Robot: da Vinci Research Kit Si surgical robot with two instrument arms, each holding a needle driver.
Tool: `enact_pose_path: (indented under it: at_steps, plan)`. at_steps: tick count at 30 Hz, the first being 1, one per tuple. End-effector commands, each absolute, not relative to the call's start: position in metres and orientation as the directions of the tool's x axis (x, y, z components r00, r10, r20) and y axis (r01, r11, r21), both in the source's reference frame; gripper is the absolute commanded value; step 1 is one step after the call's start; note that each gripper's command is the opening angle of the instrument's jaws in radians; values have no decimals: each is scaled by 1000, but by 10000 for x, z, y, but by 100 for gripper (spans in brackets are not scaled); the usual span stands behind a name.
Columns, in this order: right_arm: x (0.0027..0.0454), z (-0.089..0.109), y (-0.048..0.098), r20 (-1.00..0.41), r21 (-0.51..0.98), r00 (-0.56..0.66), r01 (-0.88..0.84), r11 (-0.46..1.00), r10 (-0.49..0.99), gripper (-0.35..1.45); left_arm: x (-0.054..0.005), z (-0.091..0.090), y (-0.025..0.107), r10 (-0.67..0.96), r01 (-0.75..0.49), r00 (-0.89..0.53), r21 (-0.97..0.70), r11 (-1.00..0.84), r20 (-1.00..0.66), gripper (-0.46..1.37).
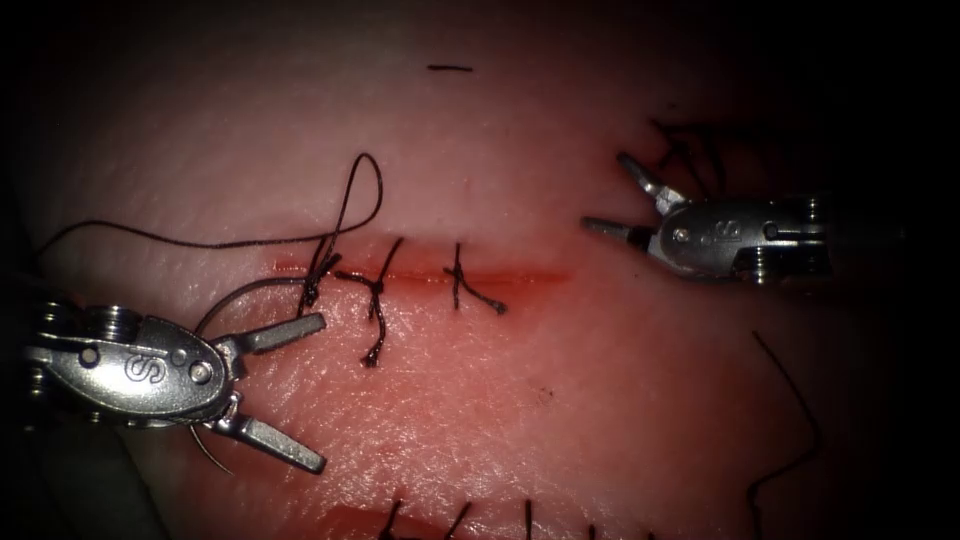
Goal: Wound Closure
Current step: Drop the suture end from the left gripper
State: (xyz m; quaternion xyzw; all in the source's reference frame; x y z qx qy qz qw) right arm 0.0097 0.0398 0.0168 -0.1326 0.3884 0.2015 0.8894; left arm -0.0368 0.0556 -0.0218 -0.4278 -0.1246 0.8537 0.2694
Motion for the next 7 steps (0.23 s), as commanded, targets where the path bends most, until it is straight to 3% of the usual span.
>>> enact_pose_path:
  at_steps: [1,7]
  plan:
    - [97,167,398,-744,-75,617,-457,886,255,104,-369,-217,556,567,-352,-489,-445,-824,-663,68]
    - [97,167,396,-745,-76,617,-456,887,254,106,-369,-217,555,568,-355,-487,-444,-823,-664,62]
